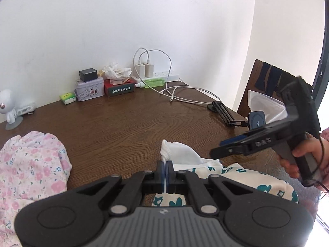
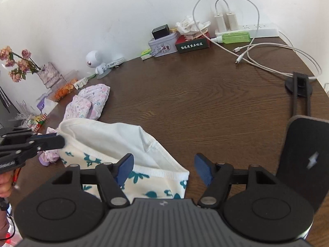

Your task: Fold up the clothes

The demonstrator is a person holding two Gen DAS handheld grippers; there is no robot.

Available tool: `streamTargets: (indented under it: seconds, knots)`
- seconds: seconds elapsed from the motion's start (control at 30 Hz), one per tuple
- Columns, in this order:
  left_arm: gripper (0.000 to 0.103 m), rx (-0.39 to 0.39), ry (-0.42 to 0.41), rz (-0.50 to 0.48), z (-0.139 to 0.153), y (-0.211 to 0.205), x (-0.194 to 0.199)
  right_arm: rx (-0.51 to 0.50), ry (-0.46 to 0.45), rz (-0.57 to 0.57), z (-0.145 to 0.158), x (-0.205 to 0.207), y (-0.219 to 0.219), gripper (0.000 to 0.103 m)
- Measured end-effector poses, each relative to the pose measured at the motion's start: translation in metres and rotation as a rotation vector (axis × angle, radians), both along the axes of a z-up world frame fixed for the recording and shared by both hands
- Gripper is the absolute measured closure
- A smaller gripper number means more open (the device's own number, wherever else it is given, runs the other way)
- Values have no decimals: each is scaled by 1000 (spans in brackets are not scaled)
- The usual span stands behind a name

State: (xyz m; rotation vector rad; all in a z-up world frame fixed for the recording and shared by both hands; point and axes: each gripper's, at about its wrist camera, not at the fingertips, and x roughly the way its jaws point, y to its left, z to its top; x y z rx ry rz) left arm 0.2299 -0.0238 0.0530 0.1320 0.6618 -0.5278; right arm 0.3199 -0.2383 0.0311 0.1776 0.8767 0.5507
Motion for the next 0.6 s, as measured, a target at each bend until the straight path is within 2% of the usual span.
streamTargets:
  seconds: [0.1,0.33,0.47,0.6]
  knots:
    - [103,-5,-27,-8,4,4,-9,-57,22,71,-2,17,23,35]
    - [103,27,-72,-58,8,11,-25,-77,78,239,-8,32,49,35]
    - [103,47,-59,-65,1,14,-31,-226,31,313,-10,29,72,35]
    - [103,59,-50,-70,-5,17,-37,-294,10,341,-11,31,85,35]
